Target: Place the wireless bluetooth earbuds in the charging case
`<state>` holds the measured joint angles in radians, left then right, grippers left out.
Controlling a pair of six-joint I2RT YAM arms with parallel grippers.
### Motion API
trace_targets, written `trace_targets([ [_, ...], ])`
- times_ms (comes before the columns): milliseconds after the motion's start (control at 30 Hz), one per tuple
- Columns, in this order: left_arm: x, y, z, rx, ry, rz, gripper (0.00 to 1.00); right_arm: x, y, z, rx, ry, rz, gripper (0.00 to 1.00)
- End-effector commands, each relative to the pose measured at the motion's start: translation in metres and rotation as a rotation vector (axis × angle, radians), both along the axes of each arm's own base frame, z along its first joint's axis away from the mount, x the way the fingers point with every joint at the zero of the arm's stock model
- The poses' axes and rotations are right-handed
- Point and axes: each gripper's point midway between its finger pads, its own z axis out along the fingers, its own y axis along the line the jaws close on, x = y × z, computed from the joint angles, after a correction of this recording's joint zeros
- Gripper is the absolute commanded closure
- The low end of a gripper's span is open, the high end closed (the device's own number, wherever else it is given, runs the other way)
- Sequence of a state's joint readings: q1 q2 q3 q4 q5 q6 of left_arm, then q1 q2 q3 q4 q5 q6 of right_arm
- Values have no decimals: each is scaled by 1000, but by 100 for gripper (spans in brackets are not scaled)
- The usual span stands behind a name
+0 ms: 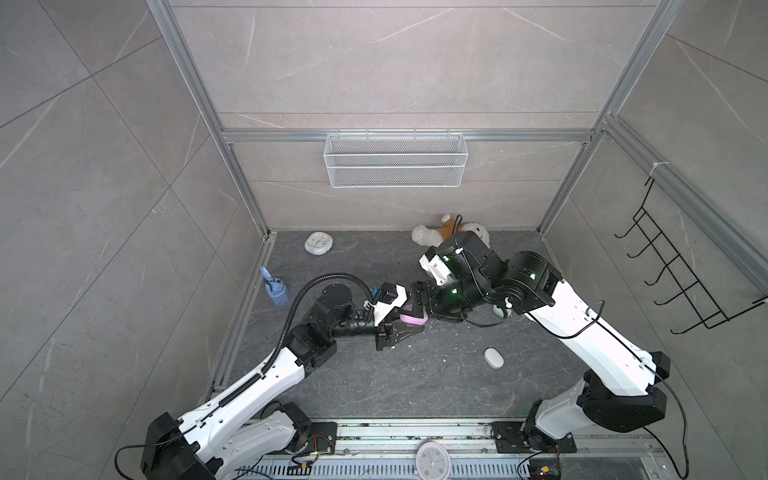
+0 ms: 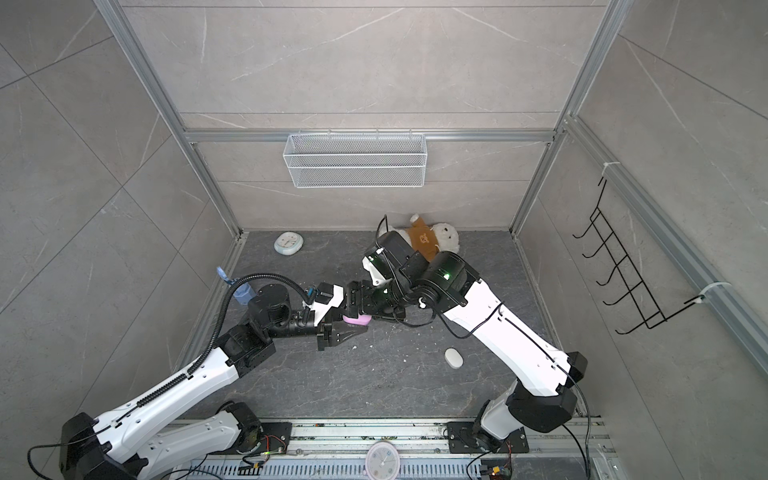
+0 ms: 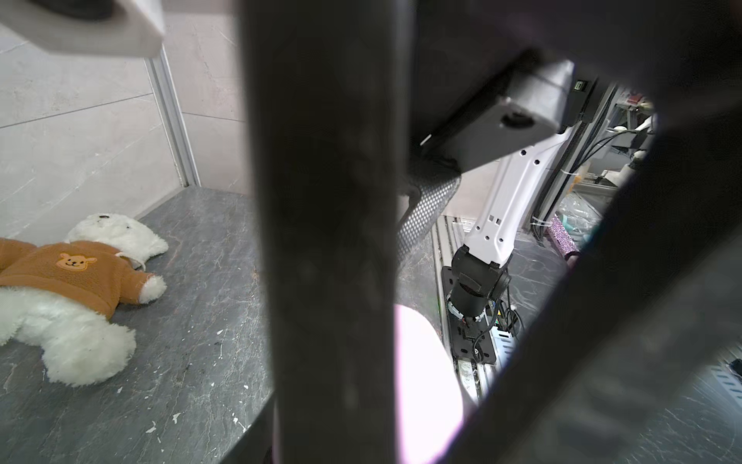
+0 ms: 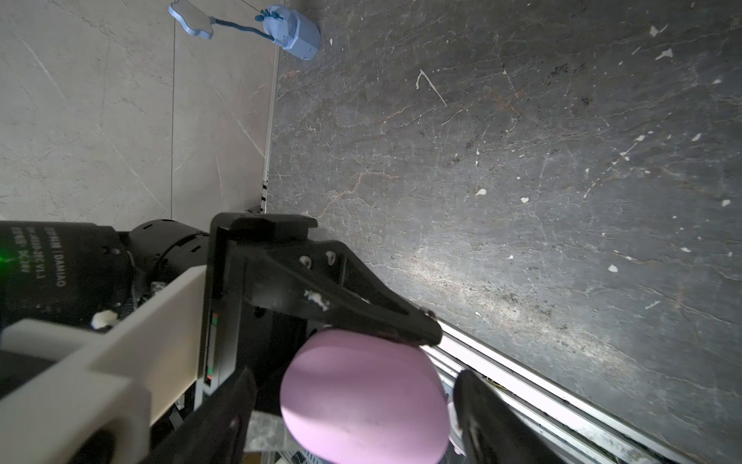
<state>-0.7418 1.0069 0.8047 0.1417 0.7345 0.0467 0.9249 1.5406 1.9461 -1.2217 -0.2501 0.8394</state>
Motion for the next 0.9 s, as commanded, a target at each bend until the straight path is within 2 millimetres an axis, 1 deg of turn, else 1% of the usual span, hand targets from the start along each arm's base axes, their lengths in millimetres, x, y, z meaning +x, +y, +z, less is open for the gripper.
trace_targets([
  [0, -2, -1, 24, -40, -83, -7, 85, -2, 4, -4, 14, 31, 5, 22],
  [133, -2, -1, 24, -41, -84, -6, 85, -2, 5, -7, 11, 39, 10, 26],
  [400, 0, -3, 21, -32, -73, -6, 85, -3, 8, -7, 26, 45, 15, 44],
  [500, 0, -3, 21, -33, -70, -6, 85, -4, 8, -8, 33, 44, 13, 50],
  [533, 1, -3, 21, -31, -68, -1, 83, -3, 6, -7, 34, 37, 8, 51],
  [600, 2, -4, 18, -27, -59, 5, 75, 0, 1, -9, 22, 21, -15, 51],
  [667, 3, -3, 16, -22, -46, 20, 62, 4, -8, -12, 13, 8, -42, 51],
  [733, 5, -1, 11, -16, -26, 39, 54, 10, -23, -18, -5, -4, -85, 51],
  [767, 6, 1, 6, -7, -10, 55, 47, 14, -31, -24, -17, -4, -109, 51],
  [833, 10, 4, -6, 16, 26, 95, 30, 20, -48, -34, -20, -7, -159, 52],
  [867, 11, 6, -10, 26, 42, 110, 24, 23, -56, -41, -27, -5, -180, 52],
])
